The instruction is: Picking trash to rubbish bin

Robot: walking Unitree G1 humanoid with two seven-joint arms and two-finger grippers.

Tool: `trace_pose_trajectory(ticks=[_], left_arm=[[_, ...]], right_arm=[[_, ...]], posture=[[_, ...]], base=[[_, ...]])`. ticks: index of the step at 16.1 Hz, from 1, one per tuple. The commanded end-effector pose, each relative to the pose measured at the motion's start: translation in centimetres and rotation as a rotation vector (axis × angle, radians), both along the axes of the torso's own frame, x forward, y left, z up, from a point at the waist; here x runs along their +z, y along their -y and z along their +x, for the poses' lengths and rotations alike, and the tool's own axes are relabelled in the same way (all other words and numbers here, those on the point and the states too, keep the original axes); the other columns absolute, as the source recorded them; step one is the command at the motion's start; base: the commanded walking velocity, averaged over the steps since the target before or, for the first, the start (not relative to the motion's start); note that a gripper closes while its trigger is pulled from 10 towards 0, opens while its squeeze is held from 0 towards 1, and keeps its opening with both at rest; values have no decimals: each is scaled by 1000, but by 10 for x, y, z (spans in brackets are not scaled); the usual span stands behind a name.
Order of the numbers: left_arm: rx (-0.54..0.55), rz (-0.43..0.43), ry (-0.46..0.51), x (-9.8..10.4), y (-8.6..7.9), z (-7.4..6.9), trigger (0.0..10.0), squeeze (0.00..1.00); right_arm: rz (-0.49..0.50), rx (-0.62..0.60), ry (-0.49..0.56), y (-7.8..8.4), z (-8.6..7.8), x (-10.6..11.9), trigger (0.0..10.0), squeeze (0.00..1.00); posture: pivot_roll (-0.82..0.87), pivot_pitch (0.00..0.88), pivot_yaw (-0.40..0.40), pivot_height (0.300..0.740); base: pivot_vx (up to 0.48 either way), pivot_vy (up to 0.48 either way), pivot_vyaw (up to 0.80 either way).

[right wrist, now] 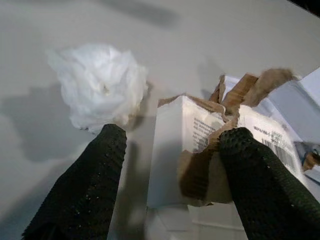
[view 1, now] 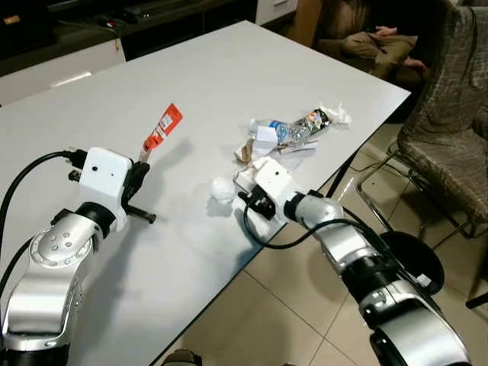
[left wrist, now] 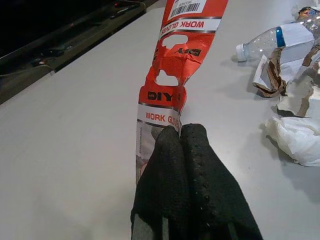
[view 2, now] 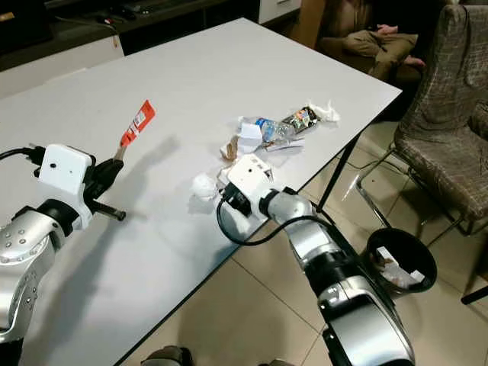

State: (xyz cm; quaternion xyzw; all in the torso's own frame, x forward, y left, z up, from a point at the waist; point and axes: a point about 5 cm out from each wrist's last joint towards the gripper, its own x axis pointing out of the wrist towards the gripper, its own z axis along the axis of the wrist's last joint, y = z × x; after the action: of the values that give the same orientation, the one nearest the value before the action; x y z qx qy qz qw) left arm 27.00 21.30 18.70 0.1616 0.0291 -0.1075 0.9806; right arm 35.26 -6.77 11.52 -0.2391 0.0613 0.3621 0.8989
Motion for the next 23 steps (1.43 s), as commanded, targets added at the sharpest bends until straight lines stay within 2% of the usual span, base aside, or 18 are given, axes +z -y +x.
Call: trace_pose_trajectory(ticks=[1,2,4,17,23], left_arm=[[-10,15,13,3,2,-3,0,0],[-8,17,14,4,1,-3,0,0],[-2,21,15,4,-1,-4,0,0],[-24,23,3,3,2,-5,0,0],[-39,16,-2,1,5,-5,0,0]], right_arm=[[-34,2,13,-2,2,-4,10000,0],[-45,8,13,-3,2,-6,10000,0],[-41,21,2,-6,2,-9,0,0],[-10,16,9,-3,3,-12,0,0],[37,13,16,-4,1,-10,0,0]], posture=[[105,75,-53,740],[110,76,-55,740],[113,78,-59,740],[107,78,-53,740],[102,76,-47,740]], base=[[0,0,0],[0,0,0],[0,0,0],[0,0,0],[0,0,0]])
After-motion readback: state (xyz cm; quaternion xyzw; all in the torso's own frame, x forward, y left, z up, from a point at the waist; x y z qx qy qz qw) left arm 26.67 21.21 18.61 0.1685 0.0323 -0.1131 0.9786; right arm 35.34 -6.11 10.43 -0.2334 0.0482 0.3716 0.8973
